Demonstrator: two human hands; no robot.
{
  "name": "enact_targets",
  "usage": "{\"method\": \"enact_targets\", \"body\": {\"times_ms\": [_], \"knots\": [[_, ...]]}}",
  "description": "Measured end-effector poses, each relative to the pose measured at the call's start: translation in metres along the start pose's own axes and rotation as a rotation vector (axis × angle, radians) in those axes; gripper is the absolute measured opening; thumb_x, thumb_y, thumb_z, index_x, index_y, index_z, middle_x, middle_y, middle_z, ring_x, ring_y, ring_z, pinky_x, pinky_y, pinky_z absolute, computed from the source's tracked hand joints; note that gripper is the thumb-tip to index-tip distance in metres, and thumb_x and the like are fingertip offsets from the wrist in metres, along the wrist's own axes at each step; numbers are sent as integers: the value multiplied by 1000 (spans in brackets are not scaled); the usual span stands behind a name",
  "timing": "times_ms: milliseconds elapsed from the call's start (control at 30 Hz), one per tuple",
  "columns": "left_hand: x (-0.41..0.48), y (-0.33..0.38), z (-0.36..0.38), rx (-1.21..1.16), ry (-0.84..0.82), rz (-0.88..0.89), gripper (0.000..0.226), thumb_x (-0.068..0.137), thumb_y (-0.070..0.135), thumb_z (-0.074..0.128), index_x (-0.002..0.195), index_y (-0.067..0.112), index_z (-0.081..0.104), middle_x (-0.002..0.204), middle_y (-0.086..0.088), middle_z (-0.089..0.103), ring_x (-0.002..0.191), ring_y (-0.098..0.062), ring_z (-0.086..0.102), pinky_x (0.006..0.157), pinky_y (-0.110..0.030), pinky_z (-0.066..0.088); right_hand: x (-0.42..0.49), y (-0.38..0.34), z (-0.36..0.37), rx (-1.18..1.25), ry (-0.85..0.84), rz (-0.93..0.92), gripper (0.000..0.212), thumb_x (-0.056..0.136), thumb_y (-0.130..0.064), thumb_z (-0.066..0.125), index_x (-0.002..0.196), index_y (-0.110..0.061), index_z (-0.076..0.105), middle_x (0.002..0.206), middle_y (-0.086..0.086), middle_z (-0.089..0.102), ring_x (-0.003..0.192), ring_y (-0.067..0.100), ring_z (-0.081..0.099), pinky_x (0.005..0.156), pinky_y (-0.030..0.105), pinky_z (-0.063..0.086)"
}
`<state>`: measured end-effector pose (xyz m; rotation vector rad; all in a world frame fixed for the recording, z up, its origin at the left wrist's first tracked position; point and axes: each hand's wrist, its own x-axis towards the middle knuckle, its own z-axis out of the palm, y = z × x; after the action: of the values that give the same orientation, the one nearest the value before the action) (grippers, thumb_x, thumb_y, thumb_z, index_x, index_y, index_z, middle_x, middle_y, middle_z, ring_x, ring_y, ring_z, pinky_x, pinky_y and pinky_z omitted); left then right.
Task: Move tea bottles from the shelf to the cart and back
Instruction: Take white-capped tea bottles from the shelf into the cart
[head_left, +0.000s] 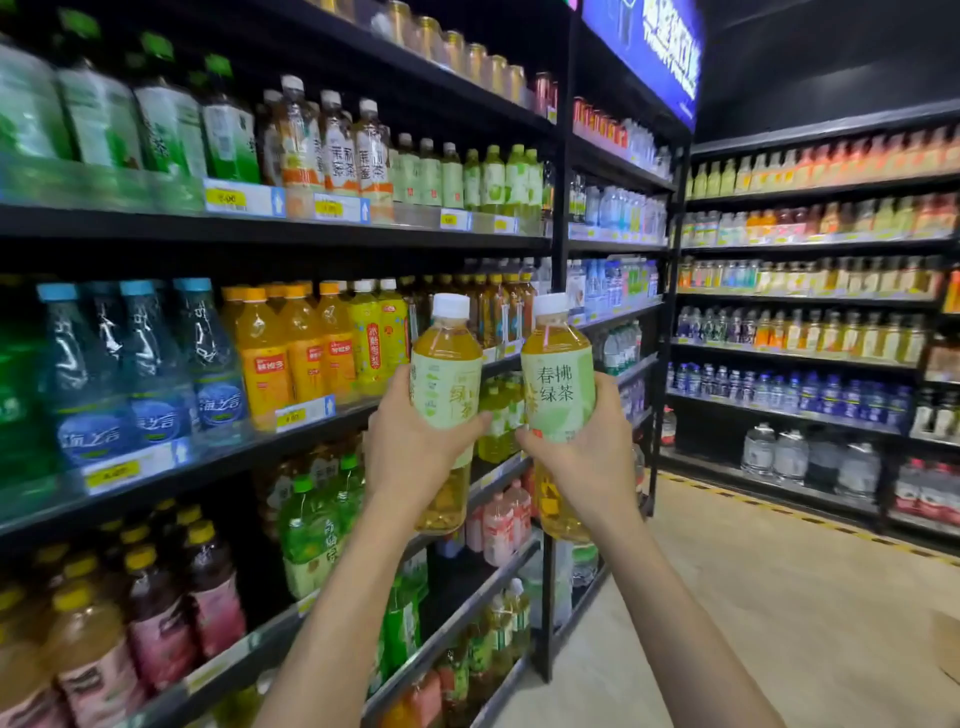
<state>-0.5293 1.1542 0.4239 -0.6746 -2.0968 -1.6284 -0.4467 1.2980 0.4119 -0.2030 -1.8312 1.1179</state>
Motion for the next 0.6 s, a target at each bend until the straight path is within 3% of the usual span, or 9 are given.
{"method": "enact_targets", "body": {"times_ms": [267,400,600], "knots": [[68,-34,37,-25,11,-2,63,65,39,91,118,32,56,105,13,68,96,-9,67,80,-39,60,64,52,42,62,-13,-1,60,68,-9,87,110,-24,47,92,-11,63,77,-4,62,61,16,51],[101,-50,62,-20,33,0,62,64,39,91,115,35,55,103,14,69,94,-6,67,79,-43,60,101,79,57,92,-40,-9,61,68,-3,86,112,-20,47,93,-11,58,76,-15,57,59,7,45],[154,-58,107,-6,92,20,59,67,34,90,114,31,56,104,14,67,96,-5,65,81,-42,60,171,116,75,149,-127,-52,62,70,-2,85,118,-14,47,93,-14,56,77,-21,54,59,4,44]]}}
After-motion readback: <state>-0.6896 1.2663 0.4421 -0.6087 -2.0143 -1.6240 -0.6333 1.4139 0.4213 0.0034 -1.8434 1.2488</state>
